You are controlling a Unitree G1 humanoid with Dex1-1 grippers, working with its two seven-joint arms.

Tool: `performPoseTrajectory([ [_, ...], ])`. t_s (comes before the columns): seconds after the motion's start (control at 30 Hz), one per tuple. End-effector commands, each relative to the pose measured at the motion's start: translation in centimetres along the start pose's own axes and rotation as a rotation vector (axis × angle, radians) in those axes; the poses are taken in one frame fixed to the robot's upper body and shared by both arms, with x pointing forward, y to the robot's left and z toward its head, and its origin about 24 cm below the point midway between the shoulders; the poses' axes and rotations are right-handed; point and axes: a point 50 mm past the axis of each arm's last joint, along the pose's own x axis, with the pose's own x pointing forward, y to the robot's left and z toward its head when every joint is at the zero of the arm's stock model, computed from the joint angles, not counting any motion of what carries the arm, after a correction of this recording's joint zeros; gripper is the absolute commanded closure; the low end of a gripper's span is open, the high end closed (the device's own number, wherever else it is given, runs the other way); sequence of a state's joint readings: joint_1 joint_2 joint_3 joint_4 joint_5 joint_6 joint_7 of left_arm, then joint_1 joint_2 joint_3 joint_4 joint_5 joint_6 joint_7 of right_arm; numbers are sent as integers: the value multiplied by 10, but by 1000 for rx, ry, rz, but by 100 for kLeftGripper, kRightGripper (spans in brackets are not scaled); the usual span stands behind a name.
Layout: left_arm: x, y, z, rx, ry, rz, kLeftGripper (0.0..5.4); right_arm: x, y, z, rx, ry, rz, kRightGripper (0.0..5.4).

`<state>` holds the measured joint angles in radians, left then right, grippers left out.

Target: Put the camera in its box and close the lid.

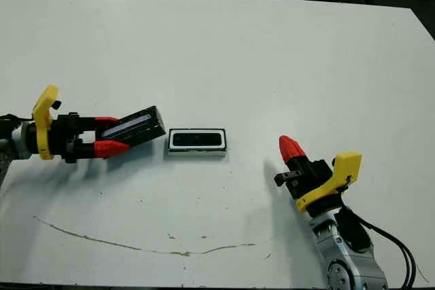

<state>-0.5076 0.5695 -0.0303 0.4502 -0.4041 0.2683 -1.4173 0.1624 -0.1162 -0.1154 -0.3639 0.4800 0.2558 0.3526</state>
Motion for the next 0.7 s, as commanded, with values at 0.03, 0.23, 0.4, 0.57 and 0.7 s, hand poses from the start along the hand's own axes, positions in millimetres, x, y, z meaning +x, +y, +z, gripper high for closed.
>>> performPoseTrajectory([
  [0.03,12,1,1,12,24,-37,223,-2,-4,-1,-9,15,-6,540],
  [0.23,29,4,0,32,34,-80,223,-2,-4,0,-18,14,-5,540],
  [0.4,41,5,-3,40,24,-110,223,-2,-4,0,-5,8,0,540],
  [0.57,50,5,-9,15,34,-163,223,-3,-3,-1,-11,14,-8,540],
  [0.7,56,4,-14,23,62,-194,223,-3,-3,-1,-8,18,-9,540],
])
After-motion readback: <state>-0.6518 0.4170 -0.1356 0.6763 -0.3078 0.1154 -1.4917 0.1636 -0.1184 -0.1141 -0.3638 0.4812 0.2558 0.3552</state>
